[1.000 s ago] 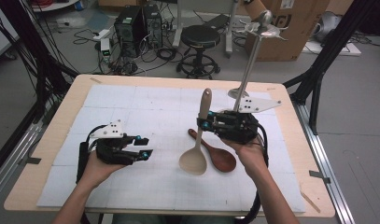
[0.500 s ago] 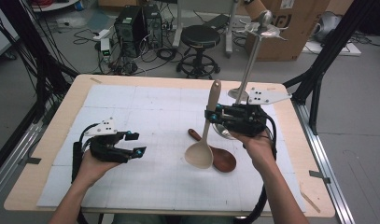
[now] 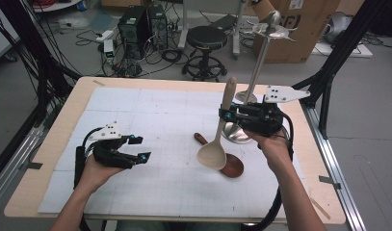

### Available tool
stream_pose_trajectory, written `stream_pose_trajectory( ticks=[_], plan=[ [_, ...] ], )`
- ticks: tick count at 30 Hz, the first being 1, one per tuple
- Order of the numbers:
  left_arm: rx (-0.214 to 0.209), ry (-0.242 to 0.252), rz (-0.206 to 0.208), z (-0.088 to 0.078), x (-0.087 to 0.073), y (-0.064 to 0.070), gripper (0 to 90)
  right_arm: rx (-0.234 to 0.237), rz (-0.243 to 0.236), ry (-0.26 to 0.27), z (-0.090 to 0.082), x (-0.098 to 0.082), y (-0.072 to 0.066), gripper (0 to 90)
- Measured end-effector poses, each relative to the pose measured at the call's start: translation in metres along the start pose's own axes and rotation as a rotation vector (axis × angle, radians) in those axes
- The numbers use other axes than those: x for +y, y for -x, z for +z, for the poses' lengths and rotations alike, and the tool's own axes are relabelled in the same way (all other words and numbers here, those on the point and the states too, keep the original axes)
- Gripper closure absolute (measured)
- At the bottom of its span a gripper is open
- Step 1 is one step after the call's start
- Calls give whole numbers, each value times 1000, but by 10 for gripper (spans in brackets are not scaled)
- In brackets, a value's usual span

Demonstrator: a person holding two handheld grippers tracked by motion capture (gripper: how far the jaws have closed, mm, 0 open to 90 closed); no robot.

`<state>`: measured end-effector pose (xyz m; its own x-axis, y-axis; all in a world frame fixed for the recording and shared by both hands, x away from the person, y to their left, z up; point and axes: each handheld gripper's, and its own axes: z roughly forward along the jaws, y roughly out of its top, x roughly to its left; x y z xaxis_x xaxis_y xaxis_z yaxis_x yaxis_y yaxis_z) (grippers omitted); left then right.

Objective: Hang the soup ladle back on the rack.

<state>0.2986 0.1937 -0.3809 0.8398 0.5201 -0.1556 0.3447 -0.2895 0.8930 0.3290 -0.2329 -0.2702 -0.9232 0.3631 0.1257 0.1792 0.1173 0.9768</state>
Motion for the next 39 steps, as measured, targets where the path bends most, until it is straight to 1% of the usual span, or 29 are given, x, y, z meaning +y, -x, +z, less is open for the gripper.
stream_pose_trajectory(
  ticks=[5, 7, 11, 14, 17, 23, 25, 30, 31, 34, 39],
  plan=[
    [2, -6, -6, 1, 0, -1, 300, -6, 0, 7, -4, 3, 2, 766],
    [-1, -11, -1, 1, 0, -1, 298, -9, 4, 6, -5, 4, 4, 766],
    [3, -8, -5, 1, 0, -1, 292, -10, 6, 6, -8, 6, 5, 765],
    [4, -13, -7, 2, 0, 0, 289, -10, 4, 7, -10, 9, 6, 766],
    [5, -19, -1, 3, 0, 0, 287, -17, -3, 19, -13, 10, 9, 766],
    [8, -24, -3, 4, 0, 1, 275, -30, 10, 18, -18, 10, 13, 766],
    [7, -20, -6, 4, 0, 2, 275, -34, 10, 19, -20, 12, 14, 766],
    [7, -22, 0, 3, 0, 2, 270, -47, -8, 17, -25, 21, 16, 766],
    [10, -19, -3, 3, 0, 2, 268, -47, -5, 27, -26, 23, 16, 766],
    [14, -21, 0, 3, 0, 2, 259, -54, -2, 33, -29, 25, 19, 766],
    [20, -18, -4, 3, 0, 2, 239, -70, 5, 24, -33, 30, 24, 766]
  ],
)
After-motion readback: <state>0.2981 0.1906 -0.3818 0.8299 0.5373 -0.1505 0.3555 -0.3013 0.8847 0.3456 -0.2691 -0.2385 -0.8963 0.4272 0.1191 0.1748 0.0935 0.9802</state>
